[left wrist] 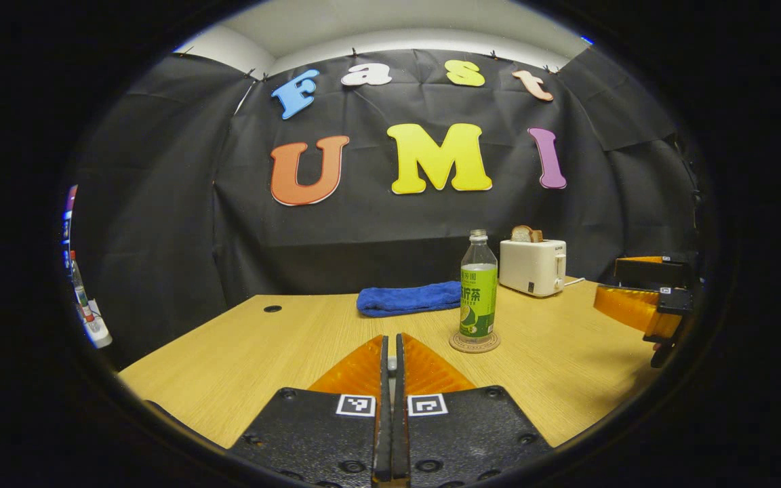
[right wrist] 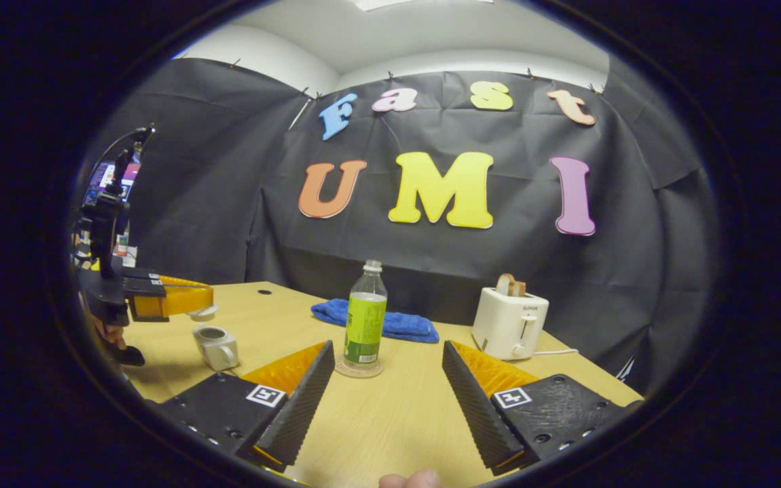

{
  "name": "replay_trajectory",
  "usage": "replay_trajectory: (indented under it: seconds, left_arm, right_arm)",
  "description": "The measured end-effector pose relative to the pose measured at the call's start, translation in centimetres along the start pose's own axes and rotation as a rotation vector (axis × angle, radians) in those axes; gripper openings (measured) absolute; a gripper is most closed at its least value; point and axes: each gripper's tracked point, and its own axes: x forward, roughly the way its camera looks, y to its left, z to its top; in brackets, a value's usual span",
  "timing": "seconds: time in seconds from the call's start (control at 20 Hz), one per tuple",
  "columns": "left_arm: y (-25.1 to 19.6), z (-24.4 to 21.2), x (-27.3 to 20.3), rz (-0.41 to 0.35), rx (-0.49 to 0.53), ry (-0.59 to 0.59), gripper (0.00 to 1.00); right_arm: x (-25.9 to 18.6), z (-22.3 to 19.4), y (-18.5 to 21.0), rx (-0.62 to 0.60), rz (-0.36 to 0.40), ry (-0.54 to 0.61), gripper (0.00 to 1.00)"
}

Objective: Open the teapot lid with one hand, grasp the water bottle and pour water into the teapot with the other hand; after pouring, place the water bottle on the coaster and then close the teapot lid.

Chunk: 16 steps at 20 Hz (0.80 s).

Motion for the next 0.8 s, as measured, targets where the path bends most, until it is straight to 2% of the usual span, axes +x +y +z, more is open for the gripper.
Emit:
replay_trajectory:
  seconds: [0.3,0.8]
  left_arm:
    - [0.6,-2.2,1.4,0.018,-0.010,0.049,0.04]
    - [0.5,-2.6,1.4,0.023,-0.036,0.054,0.04]
  right_arm:
    - [0.6,-1.4,-2.1,0.030,-0.050,0.022,0.95]
    - [0.6,-1.7,-1.7,0.034,-0.046,0.017,0.95]
